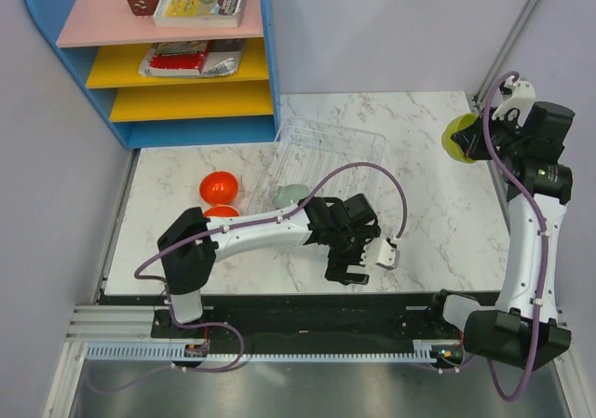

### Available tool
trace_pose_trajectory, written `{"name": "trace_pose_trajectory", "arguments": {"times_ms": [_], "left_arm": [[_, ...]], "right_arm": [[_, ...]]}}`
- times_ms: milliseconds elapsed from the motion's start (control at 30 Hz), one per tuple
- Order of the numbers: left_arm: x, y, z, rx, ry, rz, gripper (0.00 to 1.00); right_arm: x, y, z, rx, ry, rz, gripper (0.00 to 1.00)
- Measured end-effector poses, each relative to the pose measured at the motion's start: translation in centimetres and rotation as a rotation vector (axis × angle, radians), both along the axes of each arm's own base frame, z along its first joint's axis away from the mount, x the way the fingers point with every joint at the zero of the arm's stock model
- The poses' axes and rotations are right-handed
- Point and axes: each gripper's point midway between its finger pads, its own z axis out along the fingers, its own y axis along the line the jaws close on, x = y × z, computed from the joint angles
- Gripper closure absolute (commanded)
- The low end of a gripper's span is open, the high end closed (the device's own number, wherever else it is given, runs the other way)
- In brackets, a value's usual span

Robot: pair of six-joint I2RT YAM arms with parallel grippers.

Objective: Load the bowls into the dish rack

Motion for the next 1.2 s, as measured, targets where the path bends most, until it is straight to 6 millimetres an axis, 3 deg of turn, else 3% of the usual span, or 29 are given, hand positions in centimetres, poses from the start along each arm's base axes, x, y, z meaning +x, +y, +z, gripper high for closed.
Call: {"name": "trace_pose_trajectory", "arguments": {"times_ms": [367,767,933,1067,1200], "left_arm": [[3.5,-2.4,-2.9,0.031,-0.056,0.033,0.01],[12.4,-6.5,-1.8,-0.061,-0.119,0.136,0.02],[15.7,-6.8,-1.5,-0.088,-0.135,0.178,0.02],[16.7,-6.3,-1.5,-0.093,-0.129,0.194,0.00],[16.2,-6.4,-1.4,-0.095,-0.123,0.187,0.00]], "right_arm": [[-0.6,-1.8,-1.0,0.025,0.016,-0.031,1.00],[-1.1,-2.5,-1.2,0.056,0.024,-0.034,1.00],[-1.1,-2.7,-1.4,0.061,0.027,-0.039,1.00],[-1.2,-2.6,-1.4,0.065,0.027,-0.033,1.00],[-1.1,-2.5,-1.4,0.071,0.029,-0.025,1.00]]}}
